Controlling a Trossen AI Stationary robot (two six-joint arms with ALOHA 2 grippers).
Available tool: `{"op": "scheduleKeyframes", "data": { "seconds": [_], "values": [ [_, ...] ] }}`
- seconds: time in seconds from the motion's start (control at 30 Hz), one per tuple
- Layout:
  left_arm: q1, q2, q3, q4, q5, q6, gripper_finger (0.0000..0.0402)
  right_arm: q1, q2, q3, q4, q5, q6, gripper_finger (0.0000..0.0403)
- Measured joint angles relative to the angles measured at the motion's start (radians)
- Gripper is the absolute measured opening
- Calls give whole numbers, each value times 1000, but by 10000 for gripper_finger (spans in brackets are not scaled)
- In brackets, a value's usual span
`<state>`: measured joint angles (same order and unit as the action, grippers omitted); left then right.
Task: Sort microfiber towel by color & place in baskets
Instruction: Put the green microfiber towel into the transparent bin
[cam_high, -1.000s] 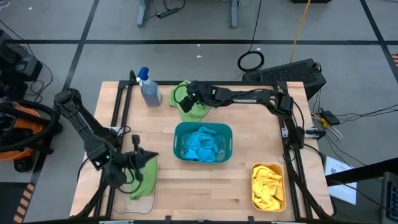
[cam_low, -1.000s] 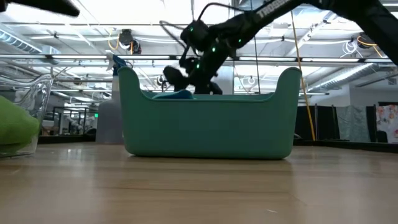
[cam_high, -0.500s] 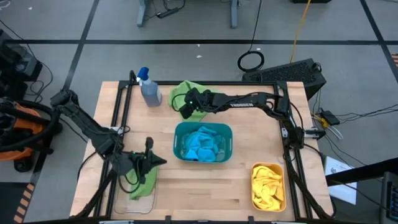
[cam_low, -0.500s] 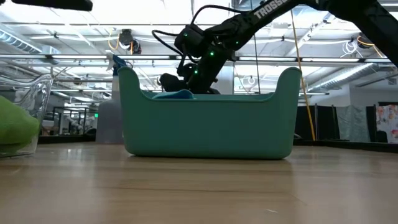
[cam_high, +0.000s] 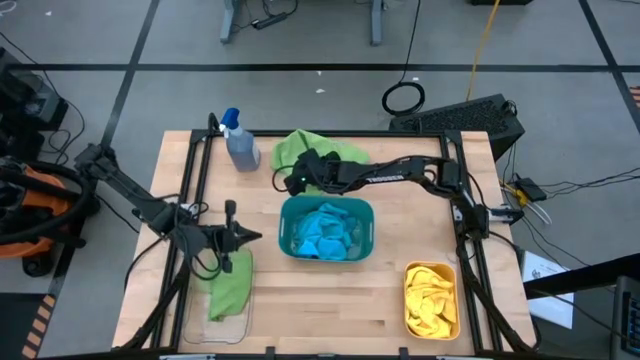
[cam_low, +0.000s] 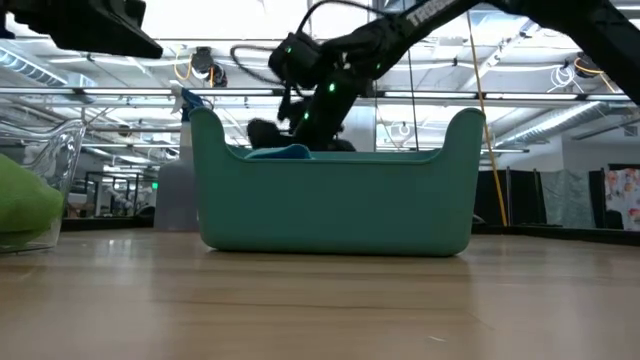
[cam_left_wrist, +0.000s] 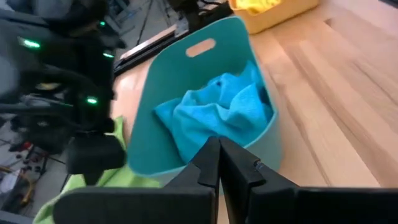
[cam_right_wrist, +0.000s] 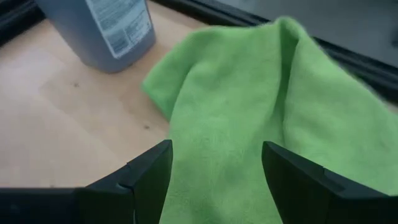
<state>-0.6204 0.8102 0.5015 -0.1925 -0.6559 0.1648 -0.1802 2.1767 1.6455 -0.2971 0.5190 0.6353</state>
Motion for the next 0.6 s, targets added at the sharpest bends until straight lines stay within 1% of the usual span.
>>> {"op": "scheduleKeyframes", "data": {
  "seconds": [0.13, 0.23, 0.33, 0.53, 0.6],
  "values": [
    [1, -49, -23, -14, -2, -32, 11, 1, 60, 0, 52, -1, 7, 240],
    [-1, -62, -22, -8, 12, -55, 11, -3, 96, -2, 66, -32, 30, 240],
    [-2, -59, -22, -8, 34, -56, 11, -6, 106, -1, 98, -47, 30, 240],
    [-2, -59, -22, -1, 49, -56, 11, -11, 114, -1, 94, 21, 1, 240],
    [-2, -59, -22, 5, 50, -56, 11, -18, 112, -1, 100, 27, -9, 237]
  ]
}}
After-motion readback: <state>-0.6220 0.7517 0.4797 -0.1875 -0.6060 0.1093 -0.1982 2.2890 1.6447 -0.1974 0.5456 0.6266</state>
